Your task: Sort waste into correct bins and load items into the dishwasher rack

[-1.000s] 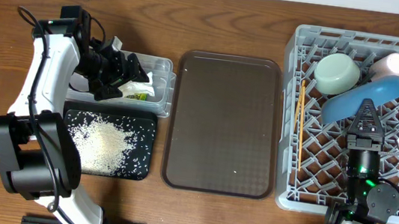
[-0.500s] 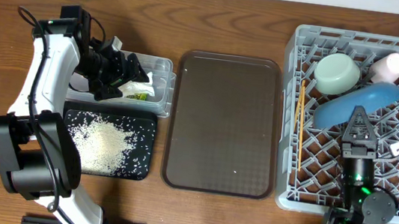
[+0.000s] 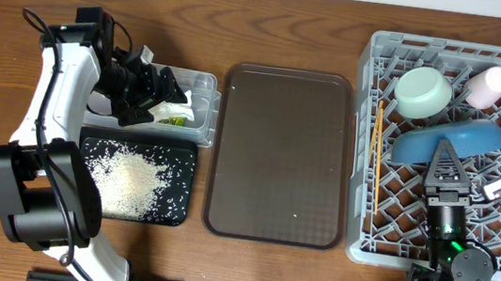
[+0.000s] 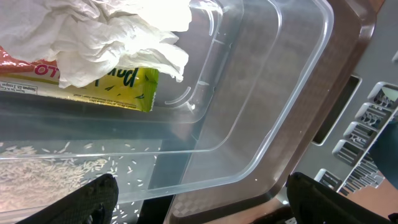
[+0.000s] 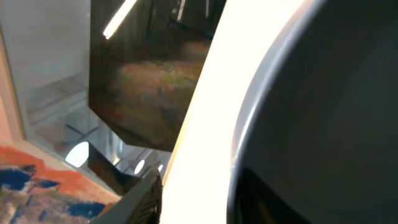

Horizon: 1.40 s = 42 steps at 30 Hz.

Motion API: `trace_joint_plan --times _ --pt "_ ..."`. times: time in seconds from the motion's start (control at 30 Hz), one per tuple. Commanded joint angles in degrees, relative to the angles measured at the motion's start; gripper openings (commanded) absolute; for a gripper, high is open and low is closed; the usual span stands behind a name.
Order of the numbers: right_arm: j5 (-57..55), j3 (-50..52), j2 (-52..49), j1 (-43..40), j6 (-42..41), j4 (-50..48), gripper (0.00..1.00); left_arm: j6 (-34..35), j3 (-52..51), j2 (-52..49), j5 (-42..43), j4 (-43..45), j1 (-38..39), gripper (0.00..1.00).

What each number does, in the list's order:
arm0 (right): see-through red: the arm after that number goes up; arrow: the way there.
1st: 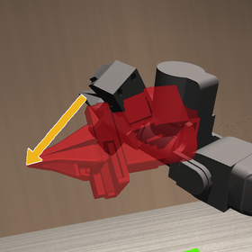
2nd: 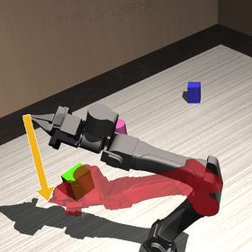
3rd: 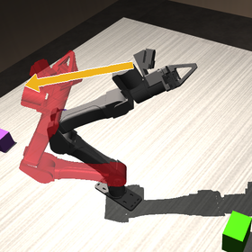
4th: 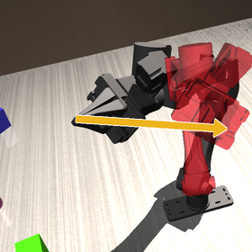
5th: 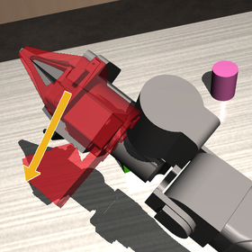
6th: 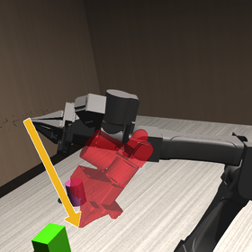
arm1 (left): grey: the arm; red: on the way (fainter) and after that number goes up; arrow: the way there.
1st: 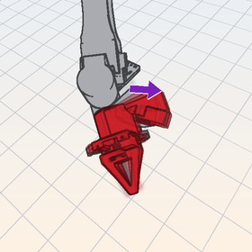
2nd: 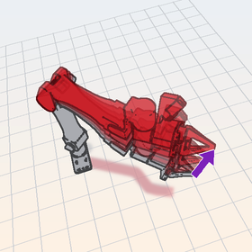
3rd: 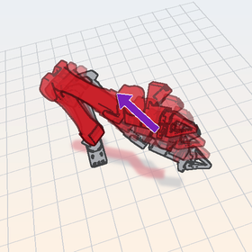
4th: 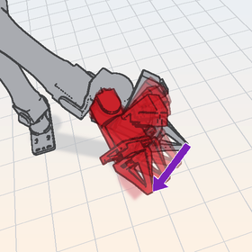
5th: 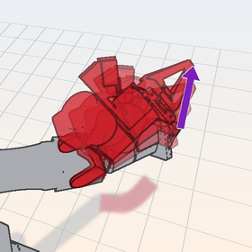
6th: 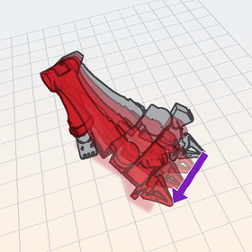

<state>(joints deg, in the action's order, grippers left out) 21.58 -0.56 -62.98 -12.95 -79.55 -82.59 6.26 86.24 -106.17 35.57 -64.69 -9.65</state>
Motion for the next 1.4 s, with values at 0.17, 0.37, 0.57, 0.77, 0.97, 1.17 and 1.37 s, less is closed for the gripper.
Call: trace_joint_plan --times 0.17,0.37,0.57,0.77,0.97,1.17,1.37 --pt "6.32 0.24 0.13 -0.55 -6.95 0.11 0.65 0.7 1.05 0.72 -0.72 -0.39 -0.15 0.89" --pt "9.16 0.24 0.13 -0.55 -11.63 6.84 0.78 0.7 1.05 0.72 -0.72 -0.39 -0.15 0.9" --pt "12.15 0.24 0.13 -0.55 -14.97 11.47 0.87 0.7 1.05 0.72 -0.72 -0.39 -0.15 0.89" --pt "17.31 0.24 0.13 -0.55 -18.67 16.33 0.89 0.7 1.05 0.72 -0.72 -0.39 -0.15 0.89" --pt "23.19 0.24 0.13 -0.55 -18.8 18.97 0.95 0.7 1.05 0.72 -0.72 -0.39 -0.15 0.89" --pt "26.91 0.24 0.15 -0.55 -19.1 20.46 0.98 0.7 1.05 0.72 -0.72 -0.39 -0.15 0.89" --pt "28.81 0.24 0.15 -0.55 -19.67 23.63 0.99 0.7 1.05 0.72 -0.72 -0.39 -0.15 0.89"
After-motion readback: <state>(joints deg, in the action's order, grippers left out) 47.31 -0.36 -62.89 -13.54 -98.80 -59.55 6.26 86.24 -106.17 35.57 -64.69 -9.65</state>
